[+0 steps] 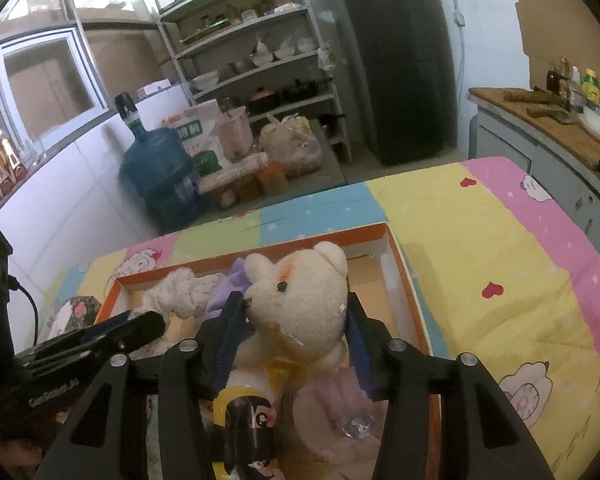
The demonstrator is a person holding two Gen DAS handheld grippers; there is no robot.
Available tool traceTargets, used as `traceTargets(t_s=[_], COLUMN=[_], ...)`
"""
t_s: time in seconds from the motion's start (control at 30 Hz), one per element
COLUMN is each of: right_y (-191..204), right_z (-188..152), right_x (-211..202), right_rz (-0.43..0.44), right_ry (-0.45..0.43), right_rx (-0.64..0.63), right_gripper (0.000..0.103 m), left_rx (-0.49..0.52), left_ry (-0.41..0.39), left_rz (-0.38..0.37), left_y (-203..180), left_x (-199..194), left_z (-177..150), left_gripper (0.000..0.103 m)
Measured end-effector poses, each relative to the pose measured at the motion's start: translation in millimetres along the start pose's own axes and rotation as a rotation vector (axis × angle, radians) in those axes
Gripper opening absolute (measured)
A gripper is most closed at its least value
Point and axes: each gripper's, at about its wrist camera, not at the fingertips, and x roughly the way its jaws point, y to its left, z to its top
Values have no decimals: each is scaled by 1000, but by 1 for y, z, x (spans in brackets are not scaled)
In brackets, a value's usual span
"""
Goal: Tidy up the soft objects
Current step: 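Open left tool to drop the scrunchie while right tool releases the bear into the tray, then move both tools back from the tray to the remaining items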
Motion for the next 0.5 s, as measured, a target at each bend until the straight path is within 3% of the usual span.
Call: traceTargets(t_s=[0.13, 0.5], right_y=[-3, 8], right_z=[-1, -3], right_x=[-2, -42], right_rz=[3, 5], right_ry=[-5, -92], right_rx=[14, 7], right_gripper=[60, 60], left_rx=[7, 94], left_ry=[-30, -172], left_rz=[8, 7], left_y=[-3, -19], left_x=[-11, -67], left_z=[0, -8], left_gripper=[70, 74])
